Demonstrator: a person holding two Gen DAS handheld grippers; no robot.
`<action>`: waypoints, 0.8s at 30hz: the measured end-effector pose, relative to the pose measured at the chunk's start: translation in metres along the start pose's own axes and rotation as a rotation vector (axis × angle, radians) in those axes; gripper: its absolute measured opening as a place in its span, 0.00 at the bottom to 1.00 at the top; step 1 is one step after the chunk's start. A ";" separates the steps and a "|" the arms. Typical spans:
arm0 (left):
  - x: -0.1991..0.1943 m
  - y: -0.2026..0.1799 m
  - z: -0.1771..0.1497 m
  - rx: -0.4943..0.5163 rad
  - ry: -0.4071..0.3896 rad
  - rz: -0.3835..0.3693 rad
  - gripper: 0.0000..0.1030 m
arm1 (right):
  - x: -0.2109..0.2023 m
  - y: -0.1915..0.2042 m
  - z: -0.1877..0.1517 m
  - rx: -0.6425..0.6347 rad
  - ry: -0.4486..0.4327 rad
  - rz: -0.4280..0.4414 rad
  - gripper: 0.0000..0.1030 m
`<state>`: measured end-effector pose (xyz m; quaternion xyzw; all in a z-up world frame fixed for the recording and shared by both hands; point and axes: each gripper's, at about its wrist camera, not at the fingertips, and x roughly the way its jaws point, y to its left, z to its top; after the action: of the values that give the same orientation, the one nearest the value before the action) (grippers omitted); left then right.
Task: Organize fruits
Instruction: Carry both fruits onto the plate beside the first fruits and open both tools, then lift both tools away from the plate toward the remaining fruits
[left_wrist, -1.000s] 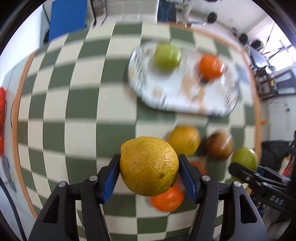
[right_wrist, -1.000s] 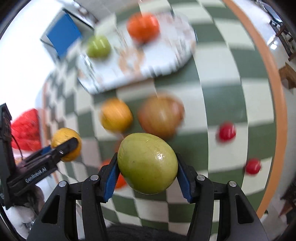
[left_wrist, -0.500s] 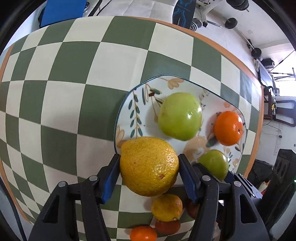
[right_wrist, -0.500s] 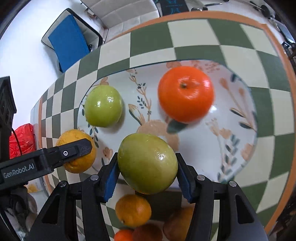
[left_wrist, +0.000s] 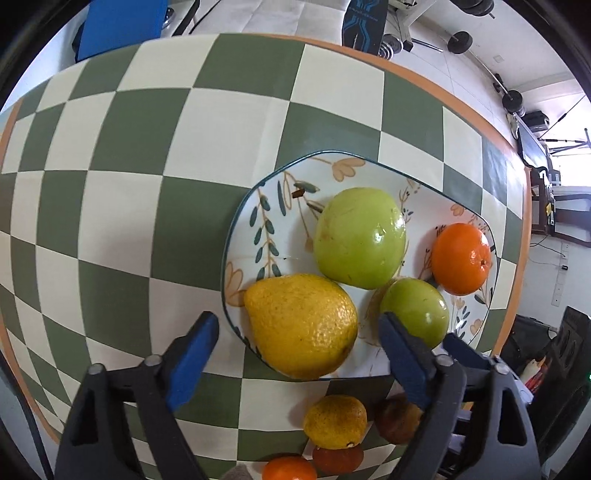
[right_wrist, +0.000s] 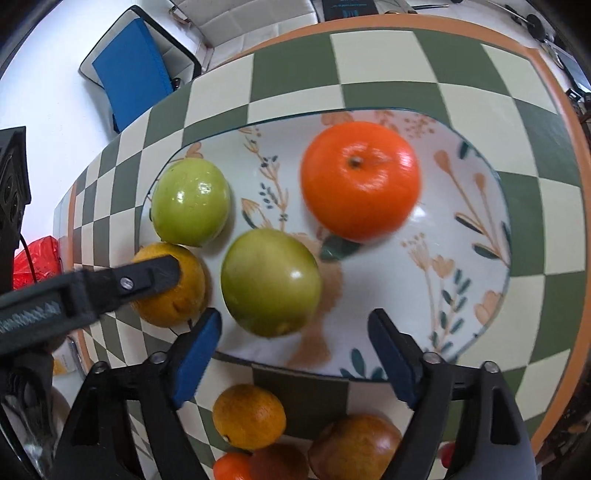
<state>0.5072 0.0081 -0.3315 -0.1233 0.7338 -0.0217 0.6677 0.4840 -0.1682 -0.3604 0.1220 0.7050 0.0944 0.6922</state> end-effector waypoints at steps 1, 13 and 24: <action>-0.002 -0.001 -0.002 0.006 -0.010 0.014 0.87 | -0.005 -0.003 -0.003 0.001 -0.009 -0.014 0.91; -0.052 -0.013 -0.047 0.115 -0.231 0.194 0.94 | -0.065 -0.007 -0.034 -0.020 -0.155 -0.220 0.93; -0.123 -0.024 -0.116 0.159 -0.417 0.204 0.94 | -0.143 0.011 -0.085 -0.056 -0.313 -0.257 0.93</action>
<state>0.4059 -0.0052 -0.1947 0.0027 0.5846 0.0139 0.8112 0.4013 -0.1980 -0.2187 0.0250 0.5956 0.0047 0.8028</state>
